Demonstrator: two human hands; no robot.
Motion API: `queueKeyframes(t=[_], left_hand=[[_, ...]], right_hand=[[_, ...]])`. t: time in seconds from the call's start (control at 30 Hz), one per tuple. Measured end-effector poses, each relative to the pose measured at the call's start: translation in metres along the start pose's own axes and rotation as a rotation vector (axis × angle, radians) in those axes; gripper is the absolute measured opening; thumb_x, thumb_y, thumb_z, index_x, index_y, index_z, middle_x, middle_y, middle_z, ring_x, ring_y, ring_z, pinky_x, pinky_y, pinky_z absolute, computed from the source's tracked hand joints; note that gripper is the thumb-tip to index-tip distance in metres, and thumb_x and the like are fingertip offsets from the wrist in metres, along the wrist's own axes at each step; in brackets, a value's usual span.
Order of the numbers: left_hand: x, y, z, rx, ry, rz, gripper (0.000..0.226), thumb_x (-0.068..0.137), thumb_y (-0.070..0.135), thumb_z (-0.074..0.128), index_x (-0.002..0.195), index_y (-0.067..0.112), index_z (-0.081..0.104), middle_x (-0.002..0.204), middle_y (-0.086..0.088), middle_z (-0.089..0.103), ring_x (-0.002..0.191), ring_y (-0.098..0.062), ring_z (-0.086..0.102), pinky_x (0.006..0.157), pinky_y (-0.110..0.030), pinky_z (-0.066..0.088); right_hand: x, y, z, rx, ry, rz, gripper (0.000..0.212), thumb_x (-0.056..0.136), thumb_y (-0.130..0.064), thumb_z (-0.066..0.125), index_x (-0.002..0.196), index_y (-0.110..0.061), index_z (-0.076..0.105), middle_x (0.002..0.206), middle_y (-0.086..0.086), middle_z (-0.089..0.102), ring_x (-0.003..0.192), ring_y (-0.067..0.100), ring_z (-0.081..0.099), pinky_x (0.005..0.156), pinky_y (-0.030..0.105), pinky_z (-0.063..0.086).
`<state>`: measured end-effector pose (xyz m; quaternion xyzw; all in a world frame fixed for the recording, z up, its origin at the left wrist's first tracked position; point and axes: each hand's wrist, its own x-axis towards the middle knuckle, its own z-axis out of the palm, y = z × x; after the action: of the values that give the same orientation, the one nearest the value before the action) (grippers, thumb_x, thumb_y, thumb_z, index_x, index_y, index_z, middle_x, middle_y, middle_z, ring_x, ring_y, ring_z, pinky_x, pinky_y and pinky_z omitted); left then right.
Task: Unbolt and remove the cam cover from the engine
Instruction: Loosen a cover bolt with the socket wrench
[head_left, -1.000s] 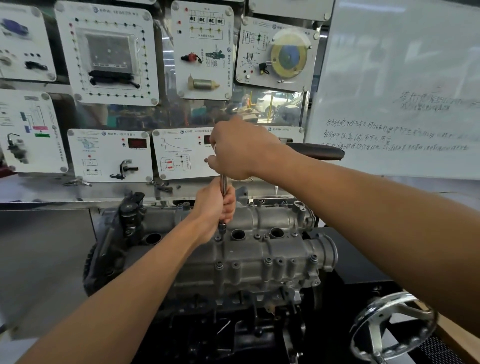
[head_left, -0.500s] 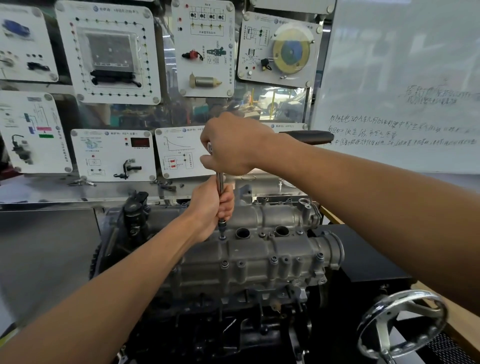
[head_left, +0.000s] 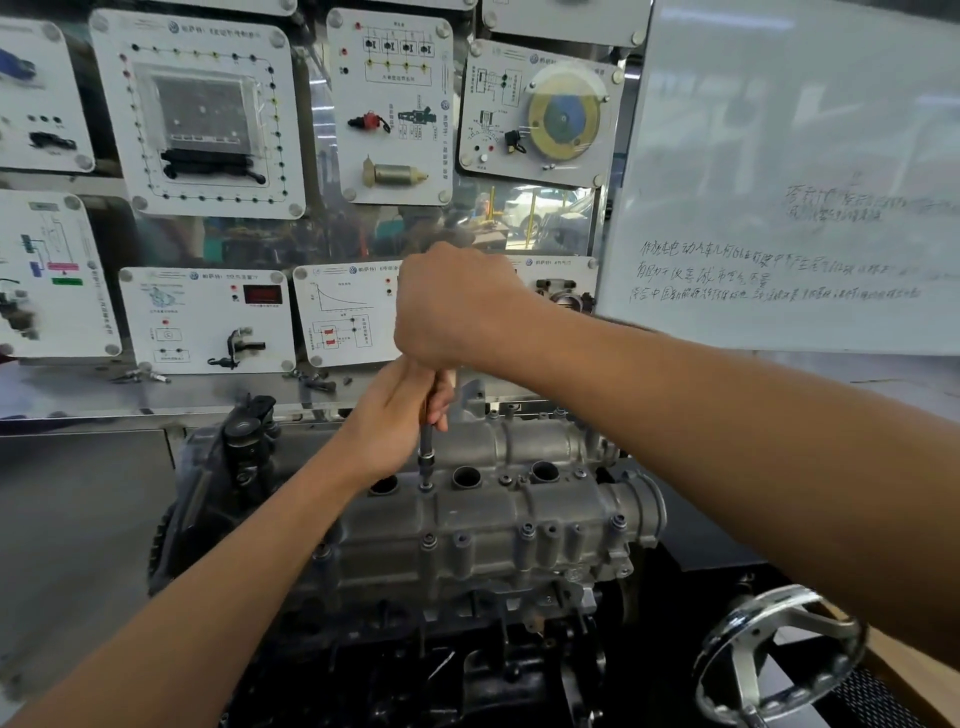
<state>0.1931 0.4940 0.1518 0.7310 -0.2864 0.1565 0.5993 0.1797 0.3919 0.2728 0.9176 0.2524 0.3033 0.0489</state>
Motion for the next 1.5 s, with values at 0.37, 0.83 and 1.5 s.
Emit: queueKeyframes(t=[0.37,0.83,1.5], left_hand=[[-0.017,-0.002,-0.023,0.251,-0.069,0.005,0.039,0.096,0.054,0.040,0.093,0.019,0.058,0.083,-0.002,0.072,0.081,-0.020,0.072,0.083,-0.047,0.058],[-0.005,0.007,0.000,0.407,0.259,-0.025,0.019,0.095,0.024,0.068,0.076,0.021,0.070,0.065,0.006,0.073,0.060,-0.007,0.071,0.065,-0.036,0.059],[0.019,0.047,0.020,0.152,-0.026,-0.093,0.012,0.099,0.013,0.060,0.090,0.010,0.069,0.087,-0.008,0.077,0.079,-0.013,0.076,0.064,-0.023,0.059]], right_hand=[[0.008,0.005,0.005,0.018,0.160,-0.363,0.036,0.087,-0.038,0.048,0.057,-0.022,0.038,0.053,-0.008,0.038,0.058,0.024,0.050,0.059,0.032,0.042],[0.009,0.019,0.016,-0.027,0.141,-0.074,0.027,0.084,-0.037,0.055,0.072,-0.019,0.039,0.066,-0.005,0.031,0.066,0.022,0.045,0.051,0.029,0.027],[-0.003,0.048,-0.018,-0.068,0.276,-0.218,0.034,0.087,-0.047,0.043,0.098,-0.025,0.066,0.086,0.004,0.063,0.080,0.030,0.062,0.062,0.033,0.041]])
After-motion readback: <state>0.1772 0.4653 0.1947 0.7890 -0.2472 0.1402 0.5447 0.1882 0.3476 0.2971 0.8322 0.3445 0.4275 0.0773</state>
